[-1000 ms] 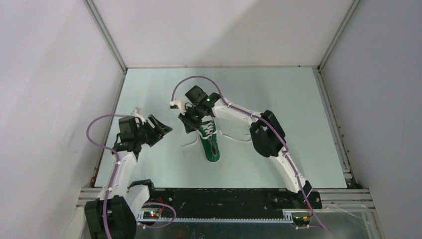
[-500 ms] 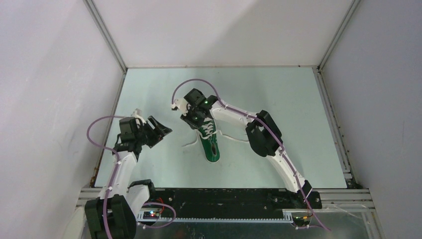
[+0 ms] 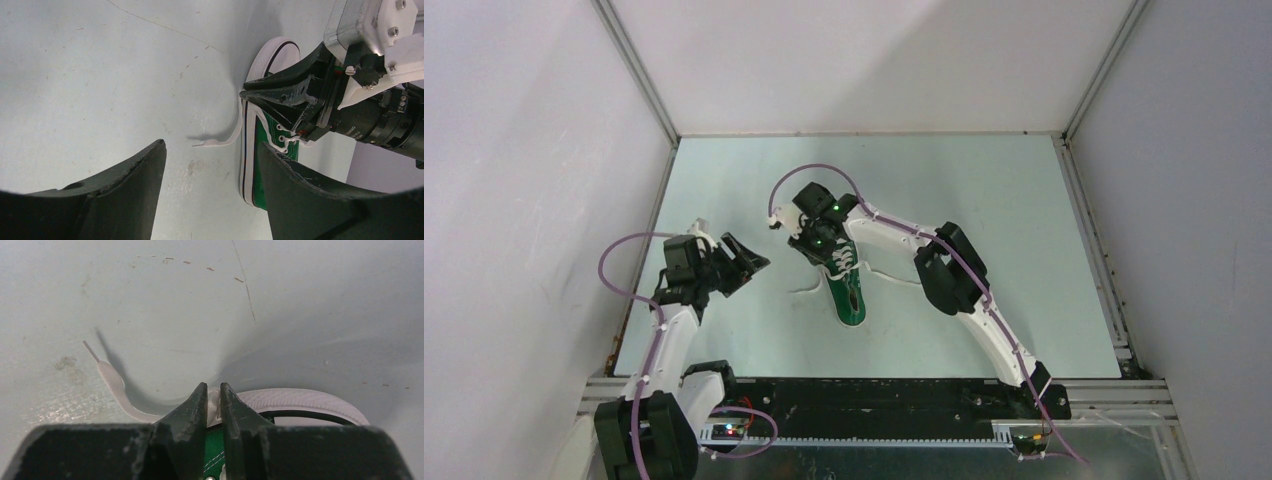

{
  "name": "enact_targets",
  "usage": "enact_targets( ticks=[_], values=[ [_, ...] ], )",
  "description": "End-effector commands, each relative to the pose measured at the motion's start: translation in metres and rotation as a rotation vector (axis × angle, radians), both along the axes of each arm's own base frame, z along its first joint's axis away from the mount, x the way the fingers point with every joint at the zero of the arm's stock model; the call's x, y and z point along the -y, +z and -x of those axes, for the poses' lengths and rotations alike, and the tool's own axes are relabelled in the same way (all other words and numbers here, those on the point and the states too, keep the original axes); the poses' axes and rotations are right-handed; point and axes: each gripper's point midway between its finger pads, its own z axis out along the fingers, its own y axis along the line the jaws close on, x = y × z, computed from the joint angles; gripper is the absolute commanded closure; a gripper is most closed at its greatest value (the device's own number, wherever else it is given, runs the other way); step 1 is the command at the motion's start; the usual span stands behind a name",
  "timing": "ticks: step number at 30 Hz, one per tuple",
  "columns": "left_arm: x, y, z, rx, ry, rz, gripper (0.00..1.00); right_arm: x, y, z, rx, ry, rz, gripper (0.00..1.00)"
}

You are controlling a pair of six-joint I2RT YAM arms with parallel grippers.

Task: Tie the shoes
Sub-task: Wrap the shoelace around the shoelace.

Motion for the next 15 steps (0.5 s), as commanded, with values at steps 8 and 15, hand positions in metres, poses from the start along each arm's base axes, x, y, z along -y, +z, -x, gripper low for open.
enact_targets(
  ticks=[8,15],
  values=[
    [-0.005,0.008,-0.011,0.040,0.022,-0.005,0.27,0.002,0.004,0.017,-0.061,0.038,0.027,0.76],
    [-0.006,0.004,-0.014,0.027,0.024,-0.001,0.27,0.017,-0.014,0.000,0.042,0.042,0.124,0.96]
  ],
)
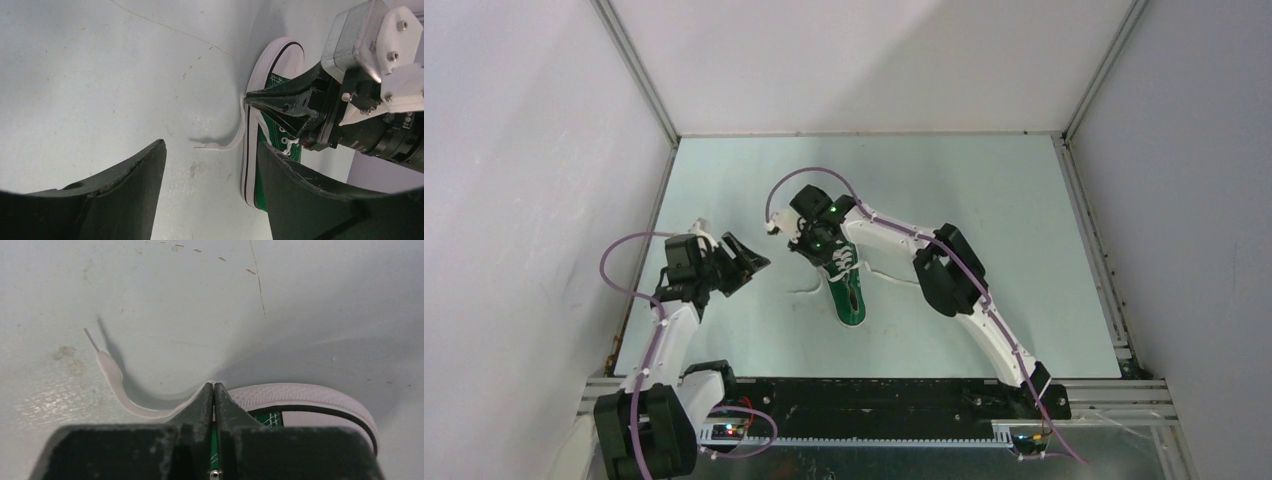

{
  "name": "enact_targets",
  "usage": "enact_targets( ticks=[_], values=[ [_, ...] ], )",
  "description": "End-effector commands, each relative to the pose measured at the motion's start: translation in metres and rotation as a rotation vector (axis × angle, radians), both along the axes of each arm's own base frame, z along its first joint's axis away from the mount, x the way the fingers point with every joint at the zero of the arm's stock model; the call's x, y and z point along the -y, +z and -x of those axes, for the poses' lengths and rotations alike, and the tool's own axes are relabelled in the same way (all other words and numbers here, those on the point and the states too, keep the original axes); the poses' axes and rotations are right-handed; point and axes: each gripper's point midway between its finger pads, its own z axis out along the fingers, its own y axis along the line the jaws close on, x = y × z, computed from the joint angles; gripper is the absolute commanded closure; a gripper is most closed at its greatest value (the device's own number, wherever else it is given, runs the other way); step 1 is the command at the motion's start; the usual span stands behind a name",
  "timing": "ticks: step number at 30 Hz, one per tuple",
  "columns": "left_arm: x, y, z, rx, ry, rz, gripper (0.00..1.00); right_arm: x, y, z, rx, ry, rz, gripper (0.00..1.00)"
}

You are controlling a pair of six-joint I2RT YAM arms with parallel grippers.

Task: Tie the shoes
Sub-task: Wrap the shoelace around the shoelace.

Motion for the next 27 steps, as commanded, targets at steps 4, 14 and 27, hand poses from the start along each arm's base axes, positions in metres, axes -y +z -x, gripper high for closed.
enact_targets(
  ticks=[4,14,27],
  values=[
    [-0.003,0.005,-0.016,0.038,0.015,0.011,0.28,0.007,0.006,-0.013,0.050,-0.007,0.032,1.00],
    [0.090,0.053,-0.046,0.499,-0.449,-0.075,0.22,0.019,0.147,-0.012,0.042,-0.071,-0.310,1.00],
    [0.158,0.070,-0.052,0.795,-0.707,-0.221,0.29,0.069,0.153,-0.010,-0.090,-0.217,-0.352,1.00]
  ],
)
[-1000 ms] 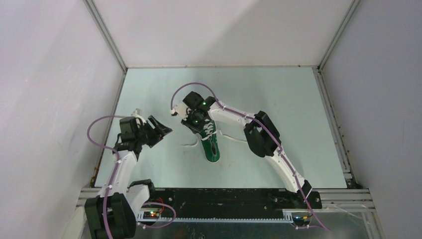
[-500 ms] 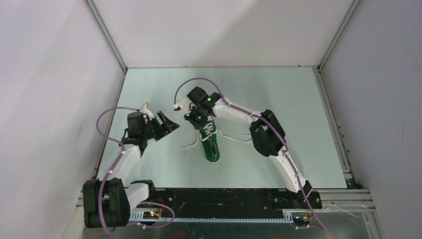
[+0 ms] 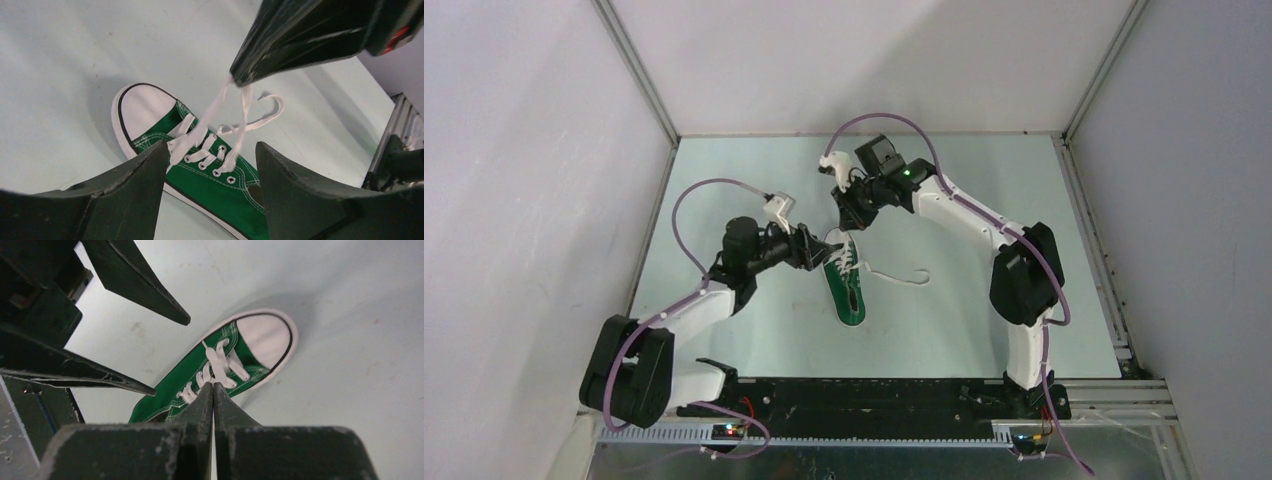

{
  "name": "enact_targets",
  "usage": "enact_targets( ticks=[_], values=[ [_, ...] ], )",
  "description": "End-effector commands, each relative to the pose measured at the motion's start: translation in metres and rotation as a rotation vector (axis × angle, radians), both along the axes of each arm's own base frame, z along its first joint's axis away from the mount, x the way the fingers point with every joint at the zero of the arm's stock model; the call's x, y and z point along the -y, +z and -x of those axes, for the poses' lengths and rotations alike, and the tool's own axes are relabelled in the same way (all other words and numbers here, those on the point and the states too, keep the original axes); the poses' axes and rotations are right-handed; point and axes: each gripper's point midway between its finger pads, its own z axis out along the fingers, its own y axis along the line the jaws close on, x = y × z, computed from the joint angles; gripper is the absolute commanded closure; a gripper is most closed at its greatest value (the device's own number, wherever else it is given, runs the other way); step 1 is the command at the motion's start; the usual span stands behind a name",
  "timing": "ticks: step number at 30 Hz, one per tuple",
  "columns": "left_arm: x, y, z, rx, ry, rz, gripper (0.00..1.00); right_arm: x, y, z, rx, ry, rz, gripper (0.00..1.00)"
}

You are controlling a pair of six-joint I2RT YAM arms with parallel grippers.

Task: Tie the shoes
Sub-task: Wrap the shoelace around the shoelace.

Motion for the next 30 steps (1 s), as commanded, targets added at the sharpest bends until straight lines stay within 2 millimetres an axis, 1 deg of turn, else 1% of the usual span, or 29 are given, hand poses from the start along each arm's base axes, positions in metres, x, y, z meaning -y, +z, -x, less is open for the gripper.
enact_targets(
  ticks=[1,4,5,6,7,8,10,12,13,14,15,16,17,18,19,21,24,27,30],
  values=[
    [0.016,0.027,-0.011,0.219,-0.061,-0.047,0.29,0.001,0.006,0.009,-0.049,-0.011,-0.038,1.00],
    [0.024,0.031,-0.014,0.279,-0.089,-0.083,0.28,0.004,0.003,0.008,-0.090,-0.033,-0.049,1.00],
    [0.029,0.028,-0.013,0.296,-0.114,-0.102,0.27,0.005,0.003,0.009,-0.109,-0.038,-0.055,1.00],
    [0.035,0.031,-0.011,0.328,-0.152,-0.111,0.27,0.006,0.001,0.007,-0.119,-0.048,-0.056,1.00],
    [0.040,0.026,-0.009,0.327,-0.189,-0.114,0.27,0.009,0.000,0.004,-0.138,-0.070,-0.062,1.00],
    [0.046,0.028,-0.008,0.351,-0.217,-0.123,0.26,0.009,0.001,0.004,-0.165,-0.086,-0.075,1.00],
    [0.054,0.019,-0.008,0.362,-0.264,-0.148,0.25,0.012,0.005,-0.002,-0.202,-0.122,-0.104,1.00],
    [0.060,0.016,-0.010,0.363,-0.284,-0.149,0.25,0.016,0.009,-0.009,-0.223,-0.160,-0.126,1.00],
    [0.063,0.020,-0.012,0.376,-0.295,-0.138,0.25,0.019,0.011,-0.013,-0.227,-0.173,-0.132,1.00],
    [0.066,0.016,-0.014,0.362,-0.305,-0.134,0.25,0.020,0.011,-0.014,-0.232,-0.182,-0.135,1.00],
    [0.070,0.020,-0.014,0.367,-0.325,-0.123,0.29,0.021,0.011,-0.015,-0.234,-0.189,-0.136,1.00],
    [0.073,0.015,-0.015,0.346,-0.343,-0.120,0.31,0.022,0.011,-0.016,-0.236,-0.193,-0.136,1.00],
    [0.075,0.017,-0.018,0.342,-0.347,-0.119,0.38,0.023,0.010,-0.017,-0.239,-0.195,-0.134,1.00],
    [0.077,0.011,-0.019,0.320,-0.351,-0.122,0.41,0.023,0.009,-0.016,-0.244,-0.194,-0.134,1.00],
    [0.078,0.010,-0.021,0.309,-0.350,-0.123,0.48,0.024,0.008,-0.017,-0.247,-0.195,-0.134,1.00],
    [0.077,0.004,-0.022,0.282,-0.349,-0.128,0.53,0.024,0.007,-0.017,-0.253,-0.195,-0.136,1.00],
    [0.076,-0.007,-0.018,0.255,-0.360,-0.127,0.56,0.024,0.008,-0.018,-0.260,-0.195,-0.143,1.00],
    [0.073,-0.018,-0.011,0.230,-0.373,-0.131,0.62,0.023,0.007,-0.019,-0.269,-0.196,-0.149,1.00],
    [0.070,-0.026,-0.005,0.209,-0.385,-0.132,0.65,0.024,0.007,-0.021,-0.273,-0.200,-0.151,1.00]
  ],
)
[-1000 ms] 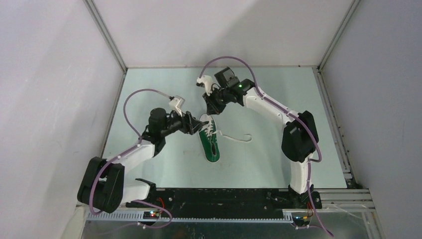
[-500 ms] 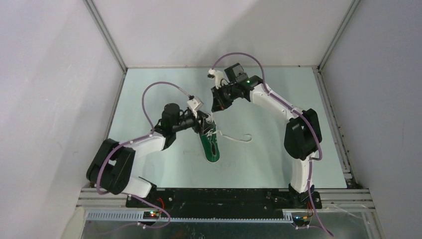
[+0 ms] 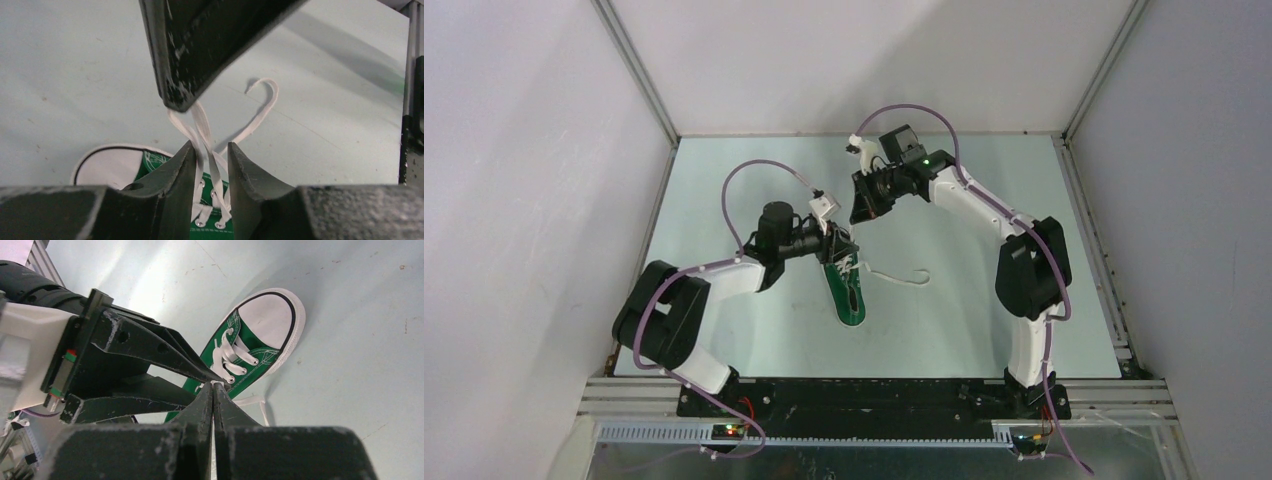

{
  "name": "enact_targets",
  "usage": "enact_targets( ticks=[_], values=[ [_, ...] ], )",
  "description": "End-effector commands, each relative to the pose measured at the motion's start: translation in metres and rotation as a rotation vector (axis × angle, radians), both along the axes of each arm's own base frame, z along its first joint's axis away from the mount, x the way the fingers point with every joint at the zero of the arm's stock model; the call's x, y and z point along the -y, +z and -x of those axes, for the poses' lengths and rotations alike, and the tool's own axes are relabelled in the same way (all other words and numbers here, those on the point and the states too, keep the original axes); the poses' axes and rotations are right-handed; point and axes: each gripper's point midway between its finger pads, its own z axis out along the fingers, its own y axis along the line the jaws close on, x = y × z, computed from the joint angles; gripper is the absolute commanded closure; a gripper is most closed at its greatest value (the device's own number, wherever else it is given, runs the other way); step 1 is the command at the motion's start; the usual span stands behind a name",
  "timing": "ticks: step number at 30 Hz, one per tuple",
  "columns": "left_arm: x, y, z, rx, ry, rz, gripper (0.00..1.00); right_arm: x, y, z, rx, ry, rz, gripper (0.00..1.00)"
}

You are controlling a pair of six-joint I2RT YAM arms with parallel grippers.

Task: Tie the shoes
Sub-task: Wrap the shoelace around the shoelace.

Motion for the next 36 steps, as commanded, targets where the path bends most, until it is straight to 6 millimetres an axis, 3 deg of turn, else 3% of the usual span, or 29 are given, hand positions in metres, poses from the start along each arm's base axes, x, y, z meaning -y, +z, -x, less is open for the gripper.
enact_targets(
  ticks=[1,18,30,36],
  values=[
    [-0.002,-0.010,0.012,-0.006,-0.047,-0.003,0.66,-0.005,0.010,-0.008,0.017,-0.005,-0.042,1.00],
    [-0.018,-0.031,0.036,-0.096,-0.158,-0.028,0.74,-0.002,0.008,-0.008,0.018,-0.005,-0.039,1.00],
    [-0.020,-0.031,0.026,-0.105,-0.110,-0.027,0.81,-0.002,0.008,-0.005,0.020,0.002,-0.036,1.00],
    [-0.021,-0.032,0.023,-0.107,-0.094,-0.022,0.90,-0.003,0.007,-0.003,0.016,0.007,-0.034,1.00]
  ],
)
